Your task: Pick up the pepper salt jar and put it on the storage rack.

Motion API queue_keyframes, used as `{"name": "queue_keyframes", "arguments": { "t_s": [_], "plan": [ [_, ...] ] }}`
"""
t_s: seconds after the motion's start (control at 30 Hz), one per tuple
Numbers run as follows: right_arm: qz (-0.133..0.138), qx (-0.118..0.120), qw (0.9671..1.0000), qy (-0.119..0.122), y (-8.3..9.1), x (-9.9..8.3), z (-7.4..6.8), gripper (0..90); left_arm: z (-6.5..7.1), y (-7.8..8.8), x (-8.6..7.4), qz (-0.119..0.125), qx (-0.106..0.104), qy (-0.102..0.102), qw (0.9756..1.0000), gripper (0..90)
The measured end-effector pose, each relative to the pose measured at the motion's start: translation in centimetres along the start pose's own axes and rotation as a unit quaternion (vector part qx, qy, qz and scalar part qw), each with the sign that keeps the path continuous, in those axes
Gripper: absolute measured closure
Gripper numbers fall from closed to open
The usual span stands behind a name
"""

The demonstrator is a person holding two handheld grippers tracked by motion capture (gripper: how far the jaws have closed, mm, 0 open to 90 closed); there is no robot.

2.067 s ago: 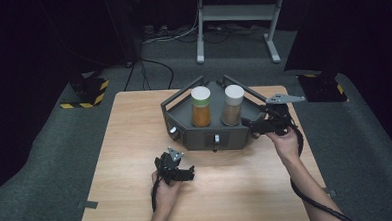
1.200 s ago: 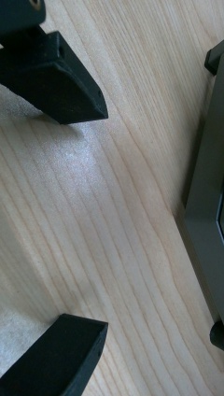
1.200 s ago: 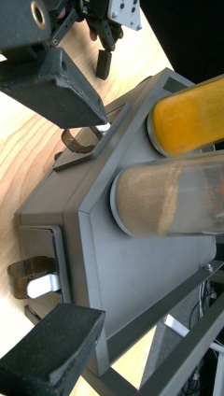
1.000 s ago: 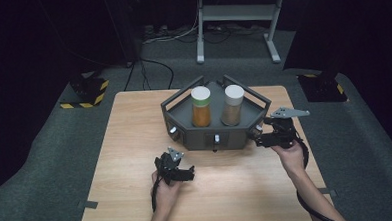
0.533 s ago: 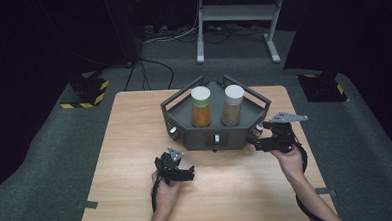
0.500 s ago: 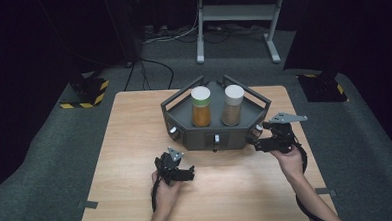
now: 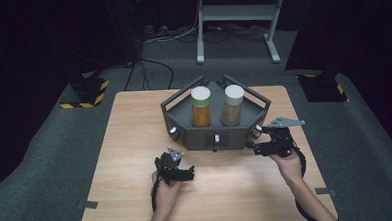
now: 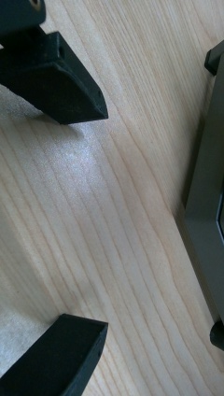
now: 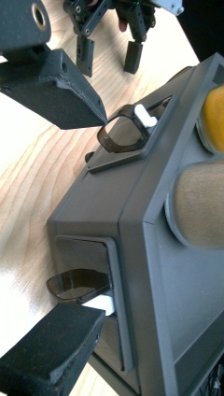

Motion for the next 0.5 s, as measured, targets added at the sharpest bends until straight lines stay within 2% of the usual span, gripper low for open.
{"name": "queue_keyframes", "arguments": {
  "t_s": [0.23, 0.5],
  "plan": [
    [0.002, -0.001, 1.0000, -0.010, 0.1, -0.8, 0.3, 6.9, 0.0, 0.0, 0.0, 0.000, 0.000, 0.000, 1.0000, 1.8],
    [-0.008, 0.001, 0.9998, -0.017, -0.2, -1.7, 0.4, 6.9, 0.0, 0.0, 0.0, 0.000, 0.000, 0.000, 1.0000, 1.8]
  ]
}}
Point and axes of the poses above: each handheld gripper's, and its own axes: y roughly backward along the jaws, x roughly out of its top, z roughly to its right, the point moved 2 cm from there along -y, roughly forward along the jaws, and after that the axes turned 10 degrees about x, right-handed, at the moved point
